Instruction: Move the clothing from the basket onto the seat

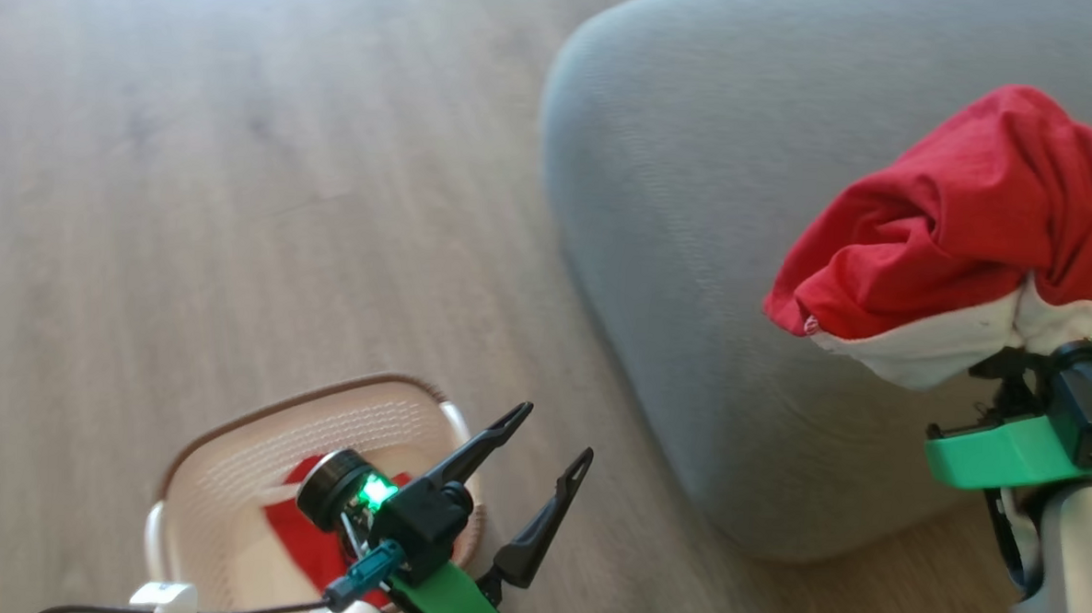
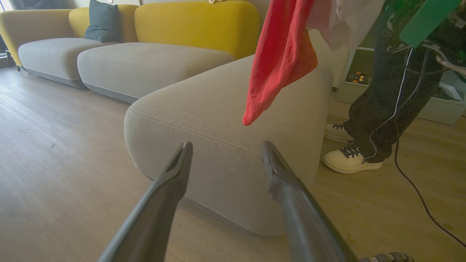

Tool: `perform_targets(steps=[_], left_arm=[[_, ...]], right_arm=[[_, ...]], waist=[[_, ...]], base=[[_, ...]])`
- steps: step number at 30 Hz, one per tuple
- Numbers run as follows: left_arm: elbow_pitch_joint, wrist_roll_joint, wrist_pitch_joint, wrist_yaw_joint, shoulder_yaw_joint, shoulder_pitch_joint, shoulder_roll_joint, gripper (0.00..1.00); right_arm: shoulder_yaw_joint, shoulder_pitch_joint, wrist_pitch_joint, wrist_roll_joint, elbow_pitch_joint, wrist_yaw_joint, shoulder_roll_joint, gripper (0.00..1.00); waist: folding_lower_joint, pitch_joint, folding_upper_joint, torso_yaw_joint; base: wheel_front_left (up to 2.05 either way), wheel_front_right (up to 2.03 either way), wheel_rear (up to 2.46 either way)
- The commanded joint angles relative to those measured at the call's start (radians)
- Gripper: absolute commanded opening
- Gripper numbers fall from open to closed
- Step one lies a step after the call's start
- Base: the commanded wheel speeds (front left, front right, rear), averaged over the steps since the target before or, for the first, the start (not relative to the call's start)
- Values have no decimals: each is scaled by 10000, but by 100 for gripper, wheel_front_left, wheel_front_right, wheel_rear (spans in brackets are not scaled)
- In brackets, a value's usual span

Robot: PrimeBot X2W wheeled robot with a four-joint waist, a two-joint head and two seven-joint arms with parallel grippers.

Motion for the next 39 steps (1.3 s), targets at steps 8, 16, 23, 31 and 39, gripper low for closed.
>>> perform_targets(steps=[8, 16, 23, 31, 39], left_arm=[[-448, -15, -51, -12, -253, -536, -47, 100], [-337, 27, -51, -12, -761, -954, 59, 100], [-273, -66, -51, -12, -823, -1033, 109, 100], [-307, -29, -51, -12, -622, -813, 108, 100], [-451, 213, -51, -12, -300, -607, 228, 100]], right_arm=[[-509, 172, -23, -8, -654, -4, -122, 0], [-1207, 687, -23, -111, -1164, -4, 244, 0], [-1258, 762, -23, -157, -1255, -4, 350, 0], [-1138, 610, -23, -137, -1114, -4, 234, 0], [-885, -259, -23, -54, -856, -4, -409, 0]], waist=[[0, 133, -1, -1433], [0, 339, -1, -1615], [0, 331, -1, -1617], [0, 276, -1, -1593], [0, 647, -1, -1721]], base=[[0, 0, 0], [0, 0, 0], [0, 0, 0], [0, 0, 0], [0, 0, 0]])
